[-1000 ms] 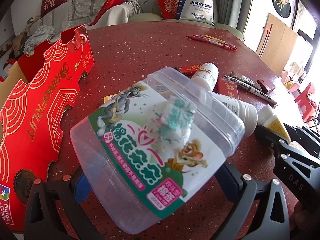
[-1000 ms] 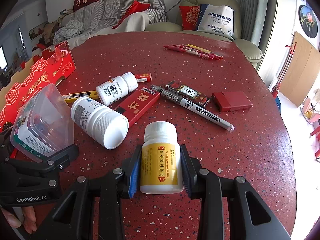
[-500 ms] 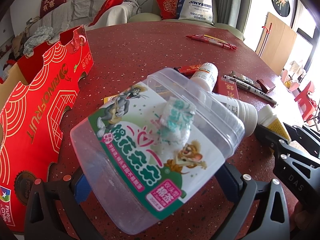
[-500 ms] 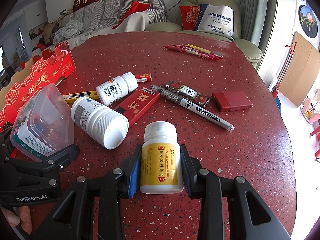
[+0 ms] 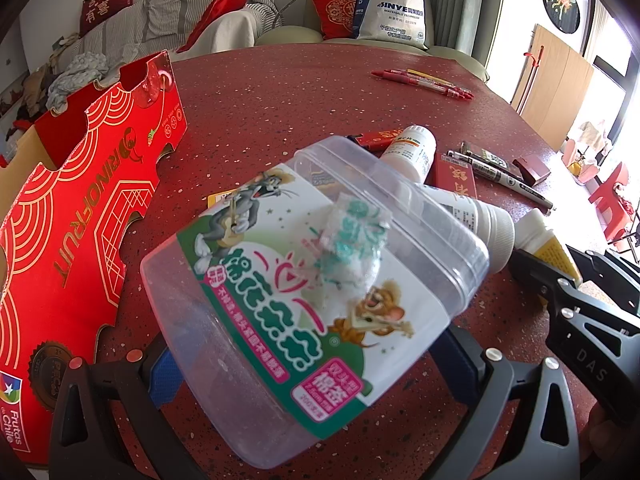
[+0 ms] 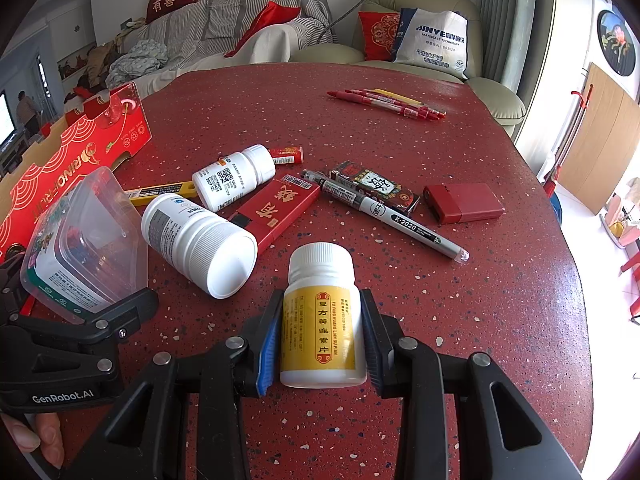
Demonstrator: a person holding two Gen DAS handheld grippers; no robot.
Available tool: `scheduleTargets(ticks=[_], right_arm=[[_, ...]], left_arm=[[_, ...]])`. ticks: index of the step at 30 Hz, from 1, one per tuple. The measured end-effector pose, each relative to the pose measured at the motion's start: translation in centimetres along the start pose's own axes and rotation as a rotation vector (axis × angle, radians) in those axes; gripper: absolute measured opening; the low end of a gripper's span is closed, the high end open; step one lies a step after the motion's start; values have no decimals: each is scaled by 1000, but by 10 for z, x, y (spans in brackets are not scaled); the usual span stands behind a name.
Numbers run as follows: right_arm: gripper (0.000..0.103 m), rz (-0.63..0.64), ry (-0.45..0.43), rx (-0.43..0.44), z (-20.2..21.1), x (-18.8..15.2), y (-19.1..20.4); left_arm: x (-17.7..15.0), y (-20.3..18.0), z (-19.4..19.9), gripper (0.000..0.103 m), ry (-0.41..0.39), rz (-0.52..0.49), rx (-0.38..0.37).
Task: Organize rigid objects
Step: 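Lift the yellow-label bottle with the right gripper off the table, then carry the yellow-label bottle and the clear jar over the cardboard box with both grippers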
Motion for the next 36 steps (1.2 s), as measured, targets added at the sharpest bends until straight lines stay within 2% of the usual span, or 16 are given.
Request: scheduleTargets(ticks=[16, 27, 32, 36], right_arm=[[37, -7, -6, 17, 7, -5, 5], [37, -88, -91, 3, 60, -23, 15], [37, -73, -169, 18, 97, -5, 40], [37, -23, -221, 56, 115, 20, 77]], left_arm=[[-1, -2, 5, 102, -9, -22, -1], [-14, -12, 76, 102, -138, -144, -13], [-6, 7, 123, 102, -205, -117, -45], [5, 39, 156, 102, -253, -77, -41]])
Point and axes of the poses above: each gripper's, at about its wrist camera, not at the fingertips, and z roughly against the way its jaws point, y to its left, x to its top, the point moved 9 cm from there along -z, roughly the way its jaws point, and after that the axes turned 4 degrees about z, right-handed, at the moved point
